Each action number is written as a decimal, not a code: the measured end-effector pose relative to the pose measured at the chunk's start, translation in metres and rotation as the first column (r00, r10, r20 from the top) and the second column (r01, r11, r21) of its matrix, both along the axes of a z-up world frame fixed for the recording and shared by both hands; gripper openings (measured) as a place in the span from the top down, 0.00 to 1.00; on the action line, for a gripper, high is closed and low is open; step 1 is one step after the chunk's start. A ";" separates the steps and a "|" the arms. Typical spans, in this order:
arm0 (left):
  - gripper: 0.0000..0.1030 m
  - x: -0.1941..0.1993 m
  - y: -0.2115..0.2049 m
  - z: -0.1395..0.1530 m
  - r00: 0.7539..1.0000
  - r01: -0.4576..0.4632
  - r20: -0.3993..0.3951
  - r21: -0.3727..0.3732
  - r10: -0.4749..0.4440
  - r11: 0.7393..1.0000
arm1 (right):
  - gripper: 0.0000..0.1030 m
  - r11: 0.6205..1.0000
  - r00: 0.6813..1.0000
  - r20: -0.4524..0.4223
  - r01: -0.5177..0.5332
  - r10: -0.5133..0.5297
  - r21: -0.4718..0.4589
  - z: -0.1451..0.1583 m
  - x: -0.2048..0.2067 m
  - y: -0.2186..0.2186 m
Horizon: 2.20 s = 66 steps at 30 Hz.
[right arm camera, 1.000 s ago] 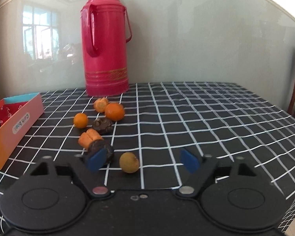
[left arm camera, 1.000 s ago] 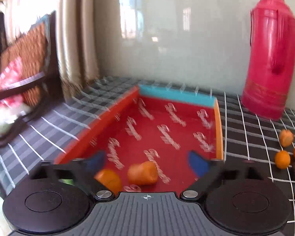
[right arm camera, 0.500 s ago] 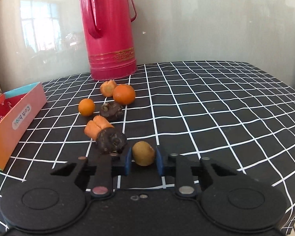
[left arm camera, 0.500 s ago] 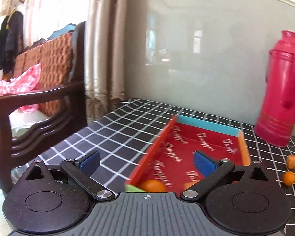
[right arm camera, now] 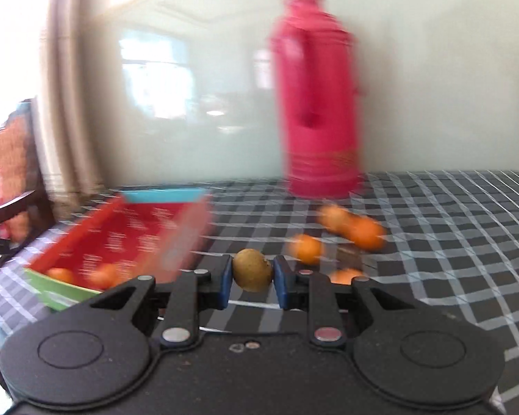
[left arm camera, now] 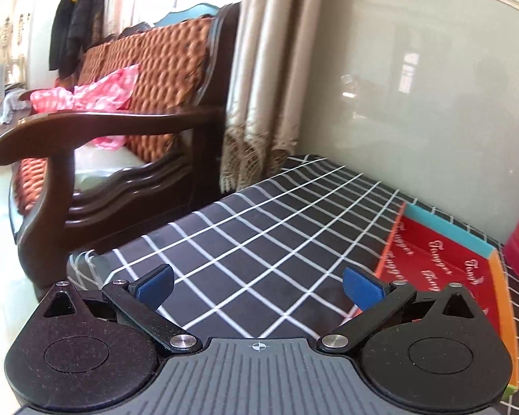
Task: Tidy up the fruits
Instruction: 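Grasp the small brown round fruit with the right gripper, release into the box, then grasp the dark dried fruit with the left gripper and carry it over the box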
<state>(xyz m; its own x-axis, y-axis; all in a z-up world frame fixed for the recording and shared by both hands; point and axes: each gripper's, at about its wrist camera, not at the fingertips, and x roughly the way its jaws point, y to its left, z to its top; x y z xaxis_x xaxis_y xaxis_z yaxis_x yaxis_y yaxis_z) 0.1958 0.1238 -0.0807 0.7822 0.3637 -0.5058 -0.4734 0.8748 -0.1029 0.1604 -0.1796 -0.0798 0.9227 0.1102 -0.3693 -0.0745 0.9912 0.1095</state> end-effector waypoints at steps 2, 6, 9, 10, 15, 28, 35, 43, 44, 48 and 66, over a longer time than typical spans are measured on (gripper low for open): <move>0.00 -0.002 0.005 -0.002 1.000 -0.014 -0.002 0.010 0.014 1.000 | 0.84 0.997 0.997 0.008 -0.071 0.071 -0.003 0.003 0.008 0.021; 0.00 -0.007 0.013 -0.005 1.000 -0.026 -0.006 0.025 0.026 0.999 | 0.84 0.985 0.985 -0.002 -0.173 0.173 -0.015 0.003 0.024 0.059; 0.00 -0.010 0.018 -0.006 0.999 -0.035 -0.008 0.043 0.035 0.998 | 0.83 0.977 0.977 -0.024 -0.211 0.211 -0.025 -0.002 0.033 0.078; 0.00 -0.010 0.020 -0.006 0.999 -0.037 -0.008 0.045 0.038 0.998 | 0.83 0.976 0.976 -0.031 -0.217 0.216 -0.028 -0.004 0.035 0.082; 0.00 -0.009 0.025 -0.007 0.999 -0.047 -0.014 0.052 0.048 0.997 | 0.72 0.977 0.977 -0.037 -0.213 0.212 -0.018 -0.009 0.037 0.083; 0.00 -0.009 -0.050 0.006 0.983 0.167 0.049 0.124 -0.174 0.978 | 0.16 0.988 0.988 0.073 0.140 -0.135 -0.059 0.009 0.001 0.003; 0.00 -0.015 -0.134 0.010 0.908 0.398 0.072 0.158 -0.413 0.904 | 0.06 0.893 0.899 0.104 0.436 -0.426 -0.112 0.013 -0.028 -0.067; 0.00 -0.023 -0.242 -0.009 0.798 0.593 0.019 0.150 -0.602 0.791 | 0.06 0.797 0.796 0.110 0.602 -0.595 -0.048 0.015 -0.073 -0.130; 0.00 -0.023 -0.252 -0.013 0.787 0.609 0.015 0.143 -0.617 0.780 | 0.06 0.791 0.790 0.111 0.610 -0.603 -0.041 0.013 -0.079 -0.136; 0.01 -0.027 -0.292 -0.024 0.758 0.648 -0.003 0.115 -0.652 0.753 | 0.06 0.771 0.768 0.112 0.636 -0.630 -0.022 0.010 -0.093 -0.153; 0.56 -0.023 -0.363 -0.054 0.716 0.698 -0.069 0.055 -0.695 0.714 | 0.06 0.745 0.743 0.075 0.667 -0.665 0.001 -0.003 -0.117 -0.186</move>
